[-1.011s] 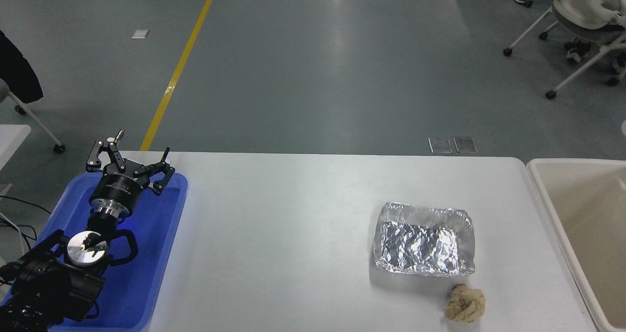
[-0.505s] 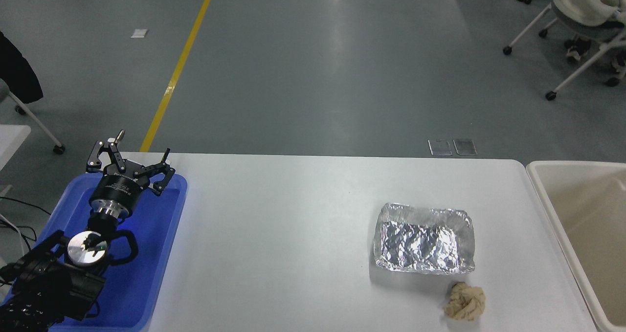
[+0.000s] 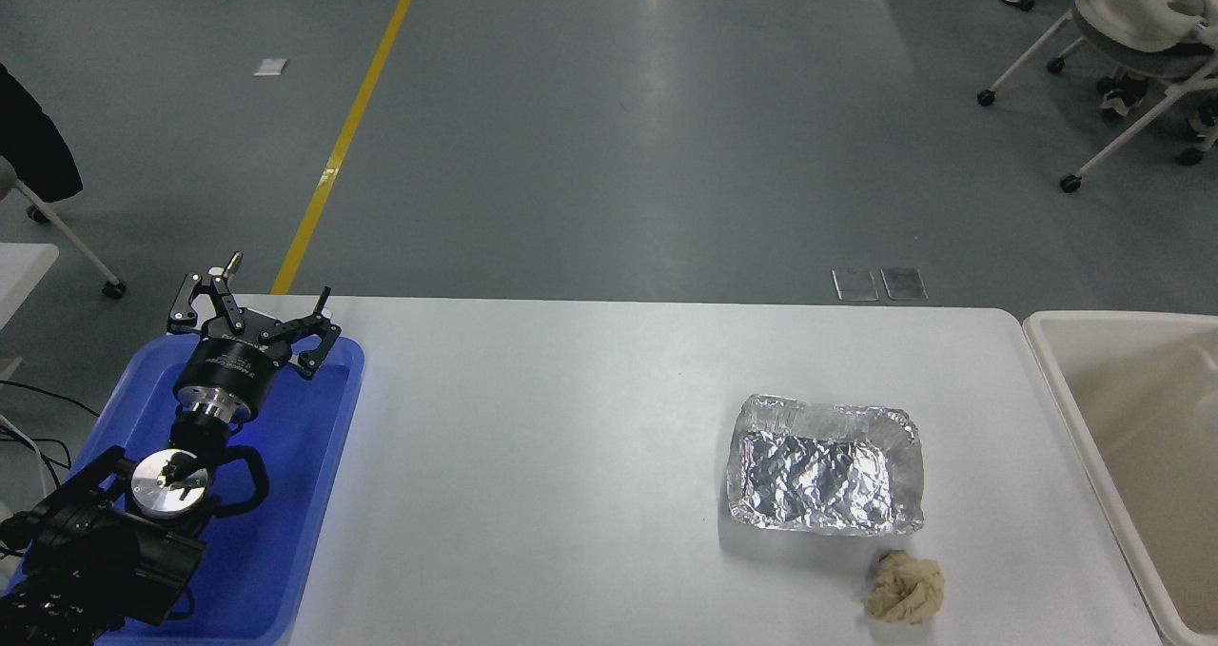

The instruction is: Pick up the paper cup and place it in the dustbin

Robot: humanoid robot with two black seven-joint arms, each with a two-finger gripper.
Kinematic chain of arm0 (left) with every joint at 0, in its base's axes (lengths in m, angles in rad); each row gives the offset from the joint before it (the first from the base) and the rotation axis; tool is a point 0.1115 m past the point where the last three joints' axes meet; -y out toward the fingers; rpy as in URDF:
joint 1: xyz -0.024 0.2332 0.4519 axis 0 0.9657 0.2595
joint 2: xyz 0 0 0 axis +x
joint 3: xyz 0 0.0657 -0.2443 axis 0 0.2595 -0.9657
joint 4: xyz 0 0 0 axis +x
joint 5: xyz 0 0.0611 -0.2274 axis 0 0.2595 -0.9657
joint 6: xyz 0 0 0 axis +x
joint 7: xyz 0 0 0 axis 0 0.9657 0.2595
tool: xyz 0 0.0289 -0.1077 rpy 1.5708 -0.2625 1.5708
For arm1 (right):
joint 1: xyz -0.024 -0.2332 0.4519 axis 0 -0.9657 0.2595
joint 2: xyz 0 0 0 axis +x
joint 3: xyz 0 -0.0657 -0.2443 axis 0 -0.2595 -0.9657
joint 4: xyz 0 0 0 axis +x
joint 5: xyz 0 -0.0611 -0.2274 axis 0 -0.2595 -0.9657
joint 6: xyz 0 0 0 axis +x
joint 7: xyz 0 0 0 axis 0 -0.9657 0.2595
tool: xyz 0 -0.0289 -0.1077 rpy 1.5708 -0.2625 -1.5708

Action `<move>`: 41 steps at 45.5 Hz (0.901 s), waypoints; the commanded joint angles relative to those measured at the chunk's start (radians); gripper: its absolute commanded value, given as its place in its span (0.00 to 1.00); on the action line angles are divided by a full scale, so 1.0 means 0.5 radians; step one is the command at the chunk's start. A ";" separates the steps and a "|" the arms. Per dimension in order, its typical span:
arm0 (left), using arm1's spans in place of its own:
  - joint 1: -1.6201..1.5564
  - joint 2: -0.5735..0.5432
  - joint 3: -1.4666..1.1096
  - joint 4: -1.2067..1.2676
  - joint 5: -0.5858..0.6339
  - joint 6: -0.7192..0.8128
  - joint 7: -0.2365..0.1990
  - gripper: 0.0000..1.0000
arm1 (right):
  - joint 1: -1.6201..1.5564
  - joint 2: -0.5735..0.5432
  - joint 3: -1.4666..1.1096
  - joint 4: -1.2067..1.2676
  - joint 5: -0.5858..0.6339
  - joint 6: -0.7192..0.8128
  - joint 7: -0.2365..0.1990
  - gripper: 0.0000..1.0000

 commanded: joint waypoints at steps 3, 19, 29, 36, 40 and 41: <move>0.001 0.000 0.000 0.000 0.000 0.001 0.001 1.00 | -0.069 0.071 0.036 -0.002 0.017 -0.055 0.000 0.00; -0.002 0.000 0.000 0.000 0.000 0.001 0.001 1.00 | -0.014 0.043 0.118 0.038 0.060 -0.027 0.003 1.00; 0.001 0.000 0.000 0.000 0.000 -0.002 -0.002 1.00 | 0.145 -0.055 0.134 0.286 0.056 -0.018 0.003 1.00; 0.001 0.000 0.000 0.000 0.000 -0.002 0.001 1.00 | 0.550 -0.138 -0.096 0.541 0.053 -0.015 0.003 1.00; 0.001 0.000 0.000 0.000 0.000 0.001 0.001 1.00 | 0.811 -0.144 -0.393 0.682 0.053 -0.009 0.003 1.00; -0.002 0.000 0.000 0.000 0.000 -0.002 0.001 1.00 | 0.881 -0.144 -0.467 0.719 0.053 -0.006 0.003 1.00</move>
